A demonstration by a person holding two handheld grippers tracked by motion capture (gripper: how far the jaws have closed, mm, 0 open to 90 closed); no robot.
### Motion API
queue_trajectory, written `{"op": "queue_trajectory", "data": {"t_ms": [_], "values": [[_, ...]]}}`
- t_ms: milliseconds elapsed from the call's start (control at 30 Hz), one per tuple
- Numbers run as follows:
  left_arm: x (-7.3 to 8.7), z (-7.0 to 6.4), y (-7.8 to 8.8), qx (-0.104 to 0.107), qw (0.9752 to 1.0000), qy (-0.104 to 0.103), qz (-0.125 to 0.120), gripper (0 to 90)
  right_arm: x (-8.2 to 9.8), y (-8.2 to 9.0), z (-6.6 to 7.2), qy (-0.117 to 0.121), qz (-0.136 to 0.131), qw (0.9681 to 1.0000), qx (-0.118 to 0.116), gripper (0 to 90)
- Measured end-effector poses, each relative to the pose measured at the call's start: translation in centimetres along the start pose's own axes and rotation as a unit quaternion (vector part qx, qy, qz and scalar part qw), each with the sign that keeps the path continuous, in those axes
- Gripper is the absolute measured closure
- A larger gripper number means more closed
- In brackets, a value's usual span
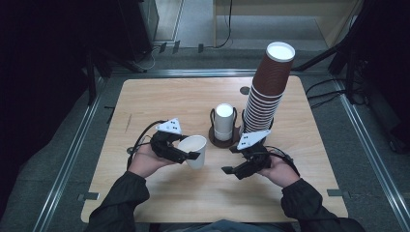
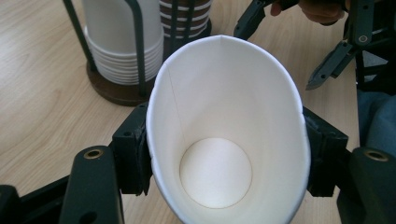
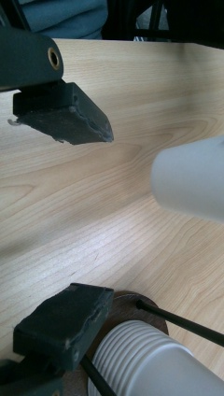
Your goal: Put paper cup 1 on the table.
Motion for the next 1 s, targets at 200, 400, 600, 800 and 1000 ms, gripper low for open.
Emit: {"op": "queue_trajectory", "data": {"t_ms": [200,400,600,800,1000], "values": [[0.4,0.7,0.9,-0.012,0.9999,0.010,-0.003,33.1,0.0,0.3,-0.1,0.007,0.001,1.0000,0.003,20.8],[1.2,1.6,1.6,-0.029,0.9994,0.018,0.002,33.0,0.0,0.1,-0.5,0.005,0.003,1.0000,0.006,20.8],[1.7,2.3,2.5,-0.046,0.9986,0.026,0.001,32.9,0.1,-0.2,-0.5,0.002,0.010,0.9999,0.003,20.8],[1.9,3.4,3.7,-0.075,0.9965,0.036,-0.009,32.4,0.2,-0.4,-0.6,0.001,0.017,0.9999,-0.002,20.8],[2.5,4.7,4.9,-0.094,0.9943,0.048,-0.013,31.8,0.2,-0.5,-0.6,0.000,0.019,0.9998,-0.005,20.8]]}}
Point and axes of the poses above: each handheld gripper's, and its own axes: y roughly backward along the jaws, x roughly out of its underside, z roughly to its left, the point moved 4 cm from there along -y, roughly forward along the jaws, and after that the axes turned 5 degrees about -z, right-handed, at the moved point
